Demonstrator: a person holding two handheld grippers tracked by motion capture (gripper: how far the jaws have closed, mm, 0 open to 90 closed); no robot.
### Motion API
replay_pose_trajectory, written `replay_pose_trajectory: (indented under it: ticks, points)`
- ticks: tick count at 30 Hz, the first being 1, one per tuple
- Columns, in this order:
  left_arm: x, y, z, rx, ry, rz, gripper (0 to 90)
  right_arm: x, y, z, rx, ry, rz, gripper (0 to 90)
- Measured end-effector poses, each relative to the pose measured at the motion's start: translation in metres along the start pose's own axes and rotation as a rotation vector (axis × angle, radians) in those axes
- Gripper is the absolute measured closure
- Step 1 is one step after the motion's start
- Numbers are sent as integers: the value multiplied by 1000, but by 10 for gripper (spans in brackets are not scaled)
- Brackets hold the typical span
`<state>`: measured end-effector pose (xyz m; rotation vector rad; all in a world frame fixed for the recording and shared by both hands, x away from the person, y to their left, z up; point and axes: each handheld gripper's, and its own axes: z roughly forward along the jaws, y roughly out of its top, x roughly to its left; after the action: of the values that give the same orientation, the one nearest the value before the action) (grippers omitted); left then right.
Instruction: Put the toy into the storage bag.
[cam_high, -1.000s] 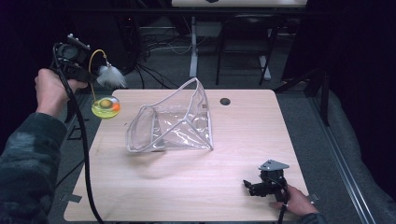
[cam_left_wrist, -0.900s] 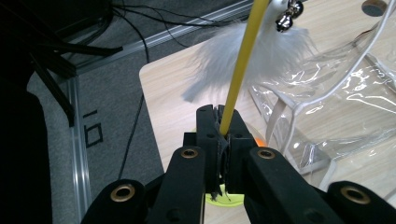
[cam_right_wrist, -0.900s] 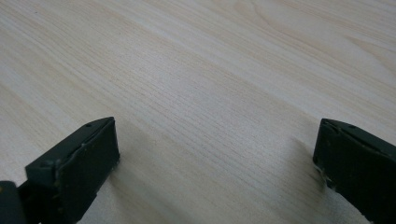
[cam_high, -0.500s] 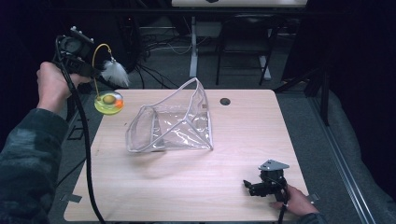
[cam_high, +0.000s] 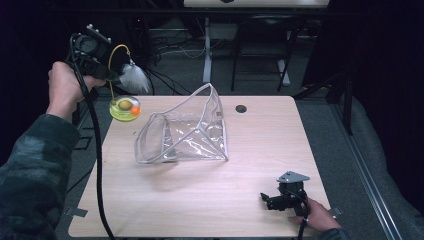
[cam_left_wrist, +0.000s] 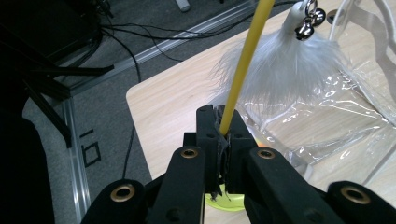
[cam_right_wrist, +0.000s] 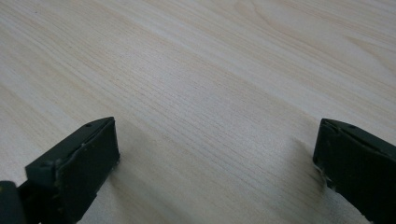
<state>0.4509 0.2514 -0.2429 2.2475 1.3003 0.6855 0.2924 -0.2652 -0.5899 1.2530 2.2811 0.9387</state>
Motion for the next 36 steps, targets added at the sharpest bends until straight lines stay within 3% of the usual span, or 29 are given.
replay_pose_trajectory:
  ticks: [19,36]
  points:
    - [-33,13,6,-10,-50,65,877,0,0,0,0,0,0,0]
    - [-57,17,25,0,-150,87,877,0,0,0,0,0,0,0]
